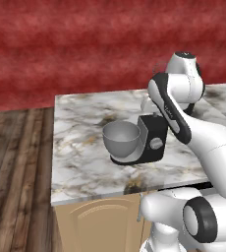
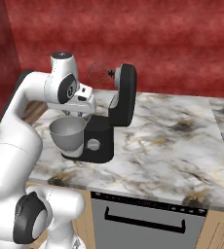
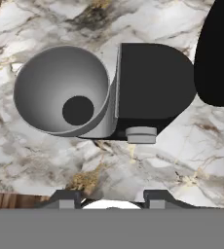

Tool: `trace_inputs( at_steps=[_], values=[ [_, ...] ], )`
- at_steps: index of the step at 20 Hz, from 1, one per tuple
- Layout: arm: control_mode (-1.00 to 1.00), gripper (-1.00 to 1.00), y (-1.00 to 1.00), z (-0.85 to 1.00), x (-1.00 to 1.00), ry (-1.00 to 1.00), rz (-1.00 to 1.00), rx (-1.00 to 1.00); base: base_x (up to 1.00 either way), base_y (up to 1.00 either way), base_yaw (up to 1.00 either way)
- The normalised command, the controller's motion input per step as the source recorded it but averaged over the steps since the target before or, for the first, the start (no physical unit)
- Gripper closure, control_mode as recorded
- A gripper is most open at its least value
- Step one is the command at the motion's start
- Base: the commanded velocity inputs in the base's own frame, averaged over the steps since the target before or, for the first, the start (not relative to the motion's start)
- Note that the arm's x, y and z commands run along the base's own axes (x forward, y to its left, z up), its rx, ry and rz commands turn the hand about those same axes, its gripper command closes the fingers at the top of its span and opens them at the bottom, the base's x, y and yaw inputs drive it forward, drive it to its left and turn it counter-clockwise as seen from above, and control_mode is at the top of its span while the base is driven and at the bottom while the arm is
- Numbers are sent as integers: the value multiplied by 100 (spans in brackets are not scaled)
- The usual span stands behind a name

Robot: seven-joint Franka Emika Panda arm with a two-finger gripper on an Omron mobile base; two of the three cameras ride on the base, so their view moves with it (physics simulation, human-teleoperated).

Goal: Close the stand mixer head.

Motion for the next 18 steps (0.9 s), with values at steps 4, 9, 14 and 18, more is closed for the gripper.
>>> trace_inputs(
  at_steps=[4, 9, 14, 18],
  values=[
    [-100, -100, -22, 0, 4, 0, 0, 0, 0, 0, 0],
    [-100, -100, -64, 11, -13, -17, 5, -5, 0, 0, 0],
    [-100, -100, -98, 39, -44, -26, 15, 0, 0, 0, 0],
    [-100, -100, -100, 42, -15, -29, 26, 0, 0, 0, 0]
  ],
)
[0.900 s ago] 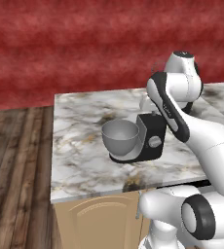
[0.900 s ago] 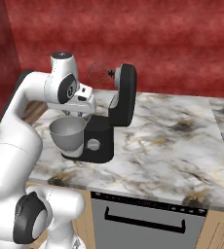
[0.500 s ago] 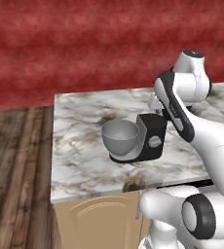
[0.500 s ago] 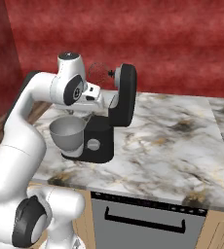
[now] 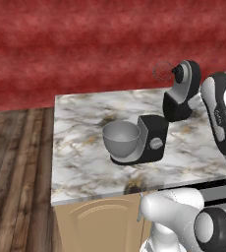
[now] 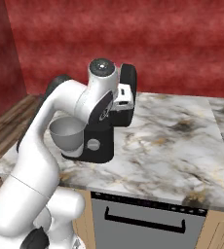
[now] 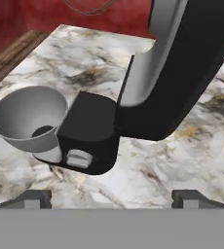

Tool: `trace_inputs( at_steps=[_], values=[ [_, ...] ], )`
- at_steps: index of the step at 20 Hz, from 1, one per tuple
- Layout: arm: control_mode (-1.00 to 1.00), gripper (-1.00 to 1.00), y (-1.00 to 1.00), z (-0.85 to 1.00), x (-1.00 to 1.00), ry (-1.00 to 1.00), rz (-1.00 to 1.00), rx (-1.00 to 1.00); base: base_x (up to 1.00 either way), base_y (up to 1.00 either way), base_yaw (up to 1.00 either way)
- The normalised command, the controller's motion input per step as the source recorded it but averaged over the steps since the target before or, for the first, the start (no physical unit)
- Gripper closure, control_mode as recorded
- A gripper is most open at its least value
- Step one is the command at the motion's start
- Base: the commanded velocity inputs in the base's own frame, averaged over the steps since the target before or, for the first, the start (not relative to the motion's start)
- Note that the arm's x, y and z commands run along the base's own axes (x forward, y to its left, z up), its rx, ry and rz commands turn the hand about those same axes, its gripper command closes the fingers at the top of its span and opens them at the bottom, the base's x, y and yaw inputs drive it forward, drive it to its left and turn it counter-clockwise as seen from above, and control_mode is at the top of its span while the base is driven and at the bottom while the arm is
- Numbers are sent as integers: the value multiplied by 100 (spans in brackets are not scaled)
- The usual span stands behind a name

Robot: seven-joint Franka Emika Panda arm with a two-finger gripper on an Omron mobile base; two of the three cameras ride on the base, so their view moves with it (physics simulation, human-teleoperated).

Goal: Close the stand mixer head.

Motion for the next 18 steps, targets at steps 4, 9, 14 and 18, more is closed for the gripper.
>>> trace_inputs(
  at_steps=[4, 9, 14, 18],
  values=[
    [-100, -100, -95, 31, 1, -24, 29, 8, 0, 0, 0],
    [-100, -100, -60, 32, 23, -17, 17, 5, 0, 0, 0],
    [-100, -100, -30, 36, 24, -13, 8, 0, 0, 0, 0],
    [-100, -100, 0, -3, 79, -13, 8, 5, 0, 0, 0]
  ],
)
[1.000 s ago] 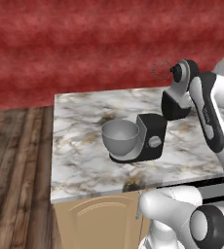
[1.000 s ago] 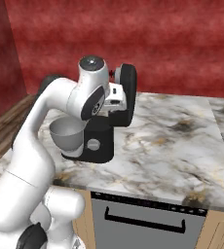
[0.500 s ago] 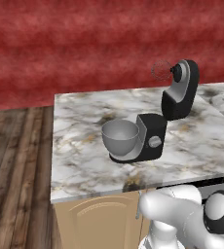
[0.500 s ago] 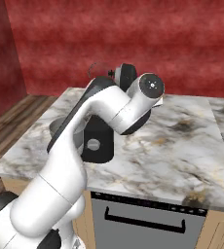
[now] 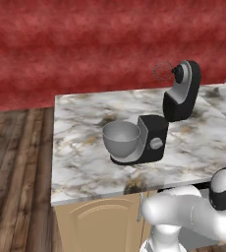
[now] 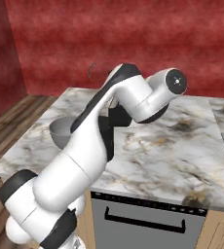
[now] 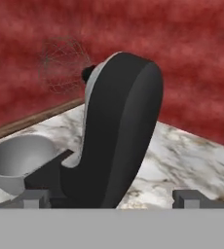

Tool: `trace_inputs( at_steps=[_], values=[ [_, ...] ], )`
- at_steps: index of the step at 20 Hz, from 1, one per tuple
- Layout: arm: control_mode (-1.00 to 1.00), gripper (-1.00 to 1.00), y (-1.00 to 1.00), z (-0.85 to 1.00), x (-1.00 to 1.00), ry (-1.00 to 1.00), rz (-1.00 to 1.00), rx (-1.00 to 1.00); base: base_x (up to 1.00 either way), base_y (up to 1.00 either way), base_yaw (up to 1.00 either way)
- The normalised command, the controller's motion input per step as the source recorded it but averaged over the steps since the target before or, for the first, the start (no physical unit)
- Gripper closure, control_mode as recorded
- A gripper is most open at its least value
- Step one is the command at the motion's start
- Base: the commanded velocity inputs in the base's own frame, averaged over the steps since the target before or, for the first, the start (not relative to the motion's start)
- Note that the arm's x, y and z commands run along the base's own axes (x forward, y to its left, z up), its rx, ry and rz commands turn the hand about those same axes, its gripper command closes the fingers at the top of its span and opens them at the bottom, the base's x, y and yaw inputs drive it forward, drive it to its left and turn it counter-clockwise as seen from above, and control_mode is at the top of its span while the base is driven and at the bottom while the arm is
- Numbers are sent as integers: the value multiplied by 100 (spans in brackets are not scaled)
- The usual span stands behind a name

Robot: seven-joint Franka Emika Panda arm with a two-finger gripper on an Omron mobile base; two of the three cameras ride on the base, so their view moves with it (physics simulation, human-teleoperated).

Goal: Close the stand mixer head.

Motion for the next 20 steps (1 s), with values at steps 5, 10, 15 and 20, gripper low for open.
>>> trace_inputs(
  at_steps=[5, 10, 15, 20],
  values=[
    [-100, -100, 6, -52, 100, -8, 8, 11, 0, 0, 0],
    [-100, -100, 50, -4, 95, -9, 31, 15, 0, 0, 0],
    [-100, -100, 70, 9, 90, 9, 71, 4, 0, 0, 0],
    [-100, -100, 72, 0, 54, 13, 82, 0, 0, 0, 0]
  ],
)
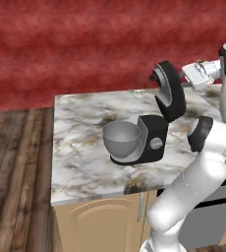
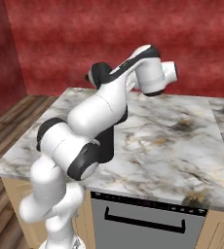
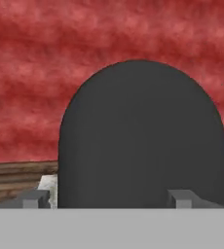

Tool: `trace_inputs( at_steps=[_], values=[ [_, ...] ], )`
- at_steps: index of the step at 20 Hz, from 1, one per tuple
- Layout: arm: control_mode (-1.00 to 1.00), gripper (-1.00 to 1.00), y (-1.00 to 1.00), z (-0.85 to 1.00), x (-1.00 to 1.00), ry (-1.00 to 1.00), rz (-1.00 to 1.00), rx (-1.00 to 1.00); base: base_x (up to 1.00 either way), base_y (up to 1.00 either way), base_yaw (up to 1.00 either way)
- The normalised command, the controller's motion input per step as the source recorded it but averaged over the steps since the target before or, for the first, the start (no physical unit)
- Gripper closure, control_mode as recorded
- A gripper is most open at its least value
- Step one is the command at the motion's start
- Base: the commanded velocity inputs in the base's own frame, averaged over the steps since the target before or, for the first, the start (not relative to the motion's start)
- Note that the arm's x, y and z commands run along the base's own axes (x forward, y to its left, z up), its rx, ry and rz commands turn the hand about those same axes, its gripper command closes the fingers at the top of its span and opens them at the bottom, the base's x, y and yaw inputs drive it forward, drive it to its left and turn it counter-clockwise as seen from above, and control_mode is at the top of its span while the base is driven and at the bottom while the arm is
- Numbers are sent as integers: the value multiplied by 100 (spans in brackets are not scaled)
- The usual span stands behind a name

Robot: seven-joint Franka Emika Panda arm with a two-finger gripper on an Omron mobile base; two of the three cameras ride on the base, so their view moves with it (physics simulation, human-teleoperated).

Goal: Close the stand mixer head.

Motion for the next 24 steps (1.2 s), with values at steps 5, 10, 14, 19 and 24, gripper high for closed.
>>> trace_inputs(
  at_steps=[5, 10, 14, 19, 24],
  values=[
    [-100, -100, 99, -37, 13, 5, 74, -9, 0, 0, 0],
    [-100, -100, 100, -59, 0, -1, 55, -25, 0, 0, 0],
    [-100, -100, 100, -39, -20, 0, 38, -27, 0, 0, 0],
    [-100, -100, 97, 26, -61, -5, 17, -27, 0, 0, 0],
    [-100, -100, 62, 59, -96, -10, 0, -25, 0, 0, 0]
  ],
)
